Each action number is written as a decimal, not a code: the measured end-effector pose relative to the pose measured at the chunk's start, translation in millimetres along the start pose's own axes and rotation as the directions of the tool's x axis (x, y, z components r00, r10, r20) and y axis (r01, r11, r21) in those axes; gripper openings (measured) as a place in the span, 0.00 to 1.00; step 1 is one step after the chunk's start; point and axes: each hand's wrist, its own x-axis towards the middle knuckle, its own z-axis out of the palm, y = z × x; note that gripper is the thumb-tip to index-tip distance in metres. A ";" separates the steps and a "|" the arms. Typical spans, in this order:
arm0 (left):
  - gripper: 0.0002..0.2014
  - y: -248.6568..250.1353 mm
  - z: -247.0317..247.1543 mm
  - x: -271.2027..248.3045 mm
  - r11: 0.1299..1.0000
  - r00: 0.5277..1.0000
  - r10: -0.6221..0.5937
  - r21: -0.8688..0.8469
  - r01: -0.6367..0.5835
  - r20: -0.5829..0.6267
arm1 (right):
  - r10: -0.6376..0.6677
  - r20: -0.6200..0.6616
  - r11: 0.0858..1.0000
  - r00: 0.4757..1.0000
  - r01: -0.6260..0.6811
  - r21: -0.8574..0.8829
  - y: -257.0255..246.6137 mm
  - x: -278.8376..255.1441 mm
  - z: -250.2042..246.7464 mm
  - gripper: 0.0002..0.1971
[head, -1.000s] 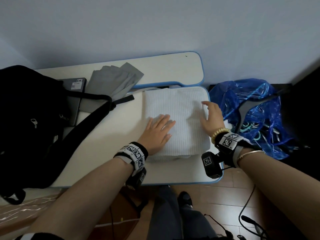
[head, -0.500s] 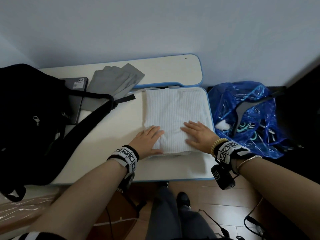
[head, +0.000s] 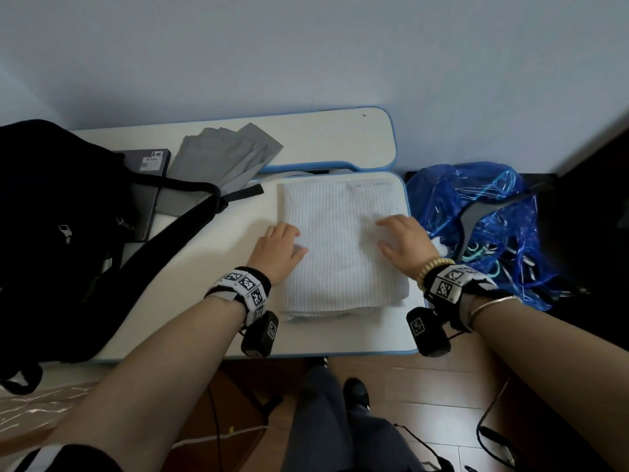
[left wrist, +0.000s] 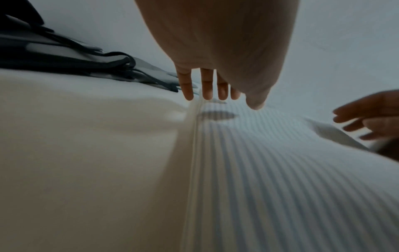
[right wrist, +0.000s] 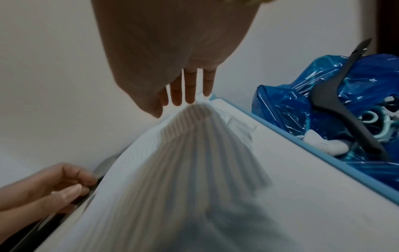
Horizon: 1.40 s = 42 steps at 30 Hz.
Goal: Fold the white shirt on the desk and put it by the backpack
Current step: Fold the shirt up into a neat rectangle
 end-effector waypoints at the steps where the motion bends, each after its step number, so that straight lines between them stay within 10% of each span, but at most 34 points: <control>1: 0.20 -2.2 -5.0 6.9 0.999 0.999 -0.033 -0.018 0.033 -0.015 | 0.043 -0.015 0.999 0.999 -0.043 0.001 0.1 7.9 -3.5 0.22; 15: 0.45 -30.3 -52.9 138.6 0.985 0.946 -0.148 -0.045 0.168 0.287 | 0.222 0.336 0.951 0.916 -0.128 -0.280 12.9 146.5 -20.3 0.50; 29: 0.19 -39.4 -51.5 181.4 0.996 0.854 0.064 0.015 -0.085 0.517 | 0.290 0.519 0.895 0.804 -0.035 -0.446 7.9 183.8 -25.8 0.25; 35: 0.15 -10.9 -66.3 156.4 0.964 0.976 0.217 0.148 -0.219 0.030 | 0.202 0.474 0.933 0.857 -0.021 -0.359 -4.8 179.2 -33.3 0.19; 38: 0.24 21.9 -32.2 111.0 0.772 0.793 0.600 0.183 -0.609 0.109 | 0.165 0.443 0.943 0.881 -0.010 -0.332 -12.0 175.5 -29.2 0.18; 42: 0.35 34.8 26.4 50.8 0.515 0.522 0.752 0.135 -0.847 0.403 | 0.124 0.448 0.928 0.886 0.056 -0.367 -20.1 174.7 -23.3 0.26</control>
